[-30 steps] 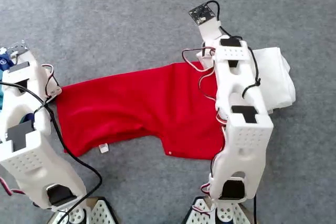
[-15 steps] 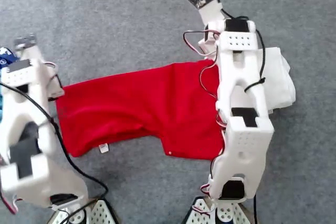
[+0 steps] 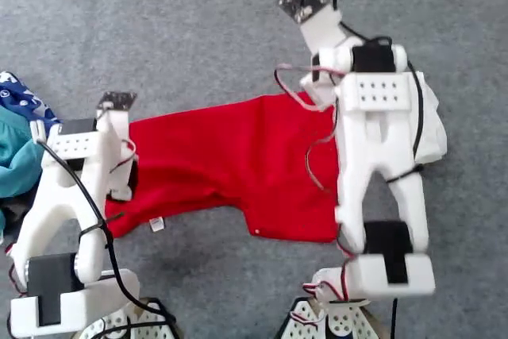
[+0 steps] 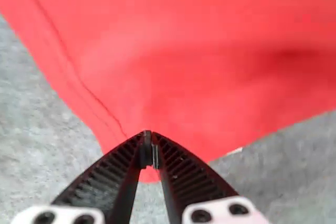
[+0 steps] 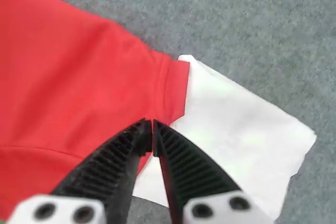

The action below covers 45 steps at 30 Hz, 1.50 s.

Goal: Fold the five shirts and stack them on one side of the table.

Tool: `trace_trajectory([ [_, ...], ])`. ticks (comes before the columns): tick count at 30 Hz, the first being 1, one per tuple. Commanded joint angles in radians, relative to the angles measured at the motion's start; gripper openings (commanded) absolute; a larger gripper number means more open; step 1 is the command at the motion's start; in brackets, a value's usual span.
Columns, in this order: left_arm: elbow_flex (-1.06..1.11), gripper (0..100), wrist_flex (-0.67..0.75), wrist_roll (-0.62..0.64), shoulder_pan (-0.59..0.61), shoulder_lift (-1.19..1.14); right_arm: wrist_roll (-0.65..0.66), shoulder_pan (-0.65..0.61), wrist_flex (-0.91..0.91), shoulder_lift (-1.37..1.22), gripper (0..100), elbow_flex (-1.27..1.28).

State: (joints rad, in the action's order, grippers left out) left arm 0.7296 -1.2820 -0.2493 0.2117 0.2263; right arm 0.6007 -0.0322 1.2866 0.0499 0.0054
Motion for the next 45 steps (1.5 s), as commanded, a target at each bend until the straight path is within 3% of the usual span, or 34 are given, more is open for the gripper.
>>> trace_trajectory([
  [1, 0.091, 3, 0.060, -0.041, 0.033, 0.006, 0.002, -0.005, -0.147, 0.166, 1.5, 0.229],
  [6, 0.196, 3, 0.129, -0.060, 0.062, 0.006, 0.000, -0.002, -0.384, 0.295, 1.5, 0.536],
  [10, 0.219, 3, 0.129, -0.081, 0.093, 0.006, -0.029, 0.035, -0.477, 0.302, 1.5, 0.642],
  [20, 0.217, 3, 0.123, -0.292, 0.206, 0.006, -0.035, 0.046, -0.496, 0.300, 1.5, 0.619],
  [23, 0.193, 3, 0.120, -0.292, 0.197, 0.008, -0.034, 0.046, -0.496, 0.300, 1.5, 0.613],
  [28, -0.002, 3, -0.020, -0.250, 0.156, 0.008, -0.006, 0.086, -0.473, 0.216, 1.5, 0.479],
  [32, -0.288, 3, -0.189, -0.189, 0.122, 0.008, -0.006, 0.080, -0.356, 0.048, 1.5, 0.248],
  [34, -0.427, 3, -0.196, -0.121, 0.122, -0.003, -0.003, 0.057, -0.284, -0.053, 1.5, 0.119],
  [40, -0.472, 3, 0.098, 0.095, 0.127, -0.117, -0.005, -0.003, -0.143, -0.414, 1.5, -0.245],
  [45, -0.354, 3, 0.431, 0.129, 0.120, -0.370, -0.006, 0.005, 0.049, -0.716, 1.5, -0.567],
])
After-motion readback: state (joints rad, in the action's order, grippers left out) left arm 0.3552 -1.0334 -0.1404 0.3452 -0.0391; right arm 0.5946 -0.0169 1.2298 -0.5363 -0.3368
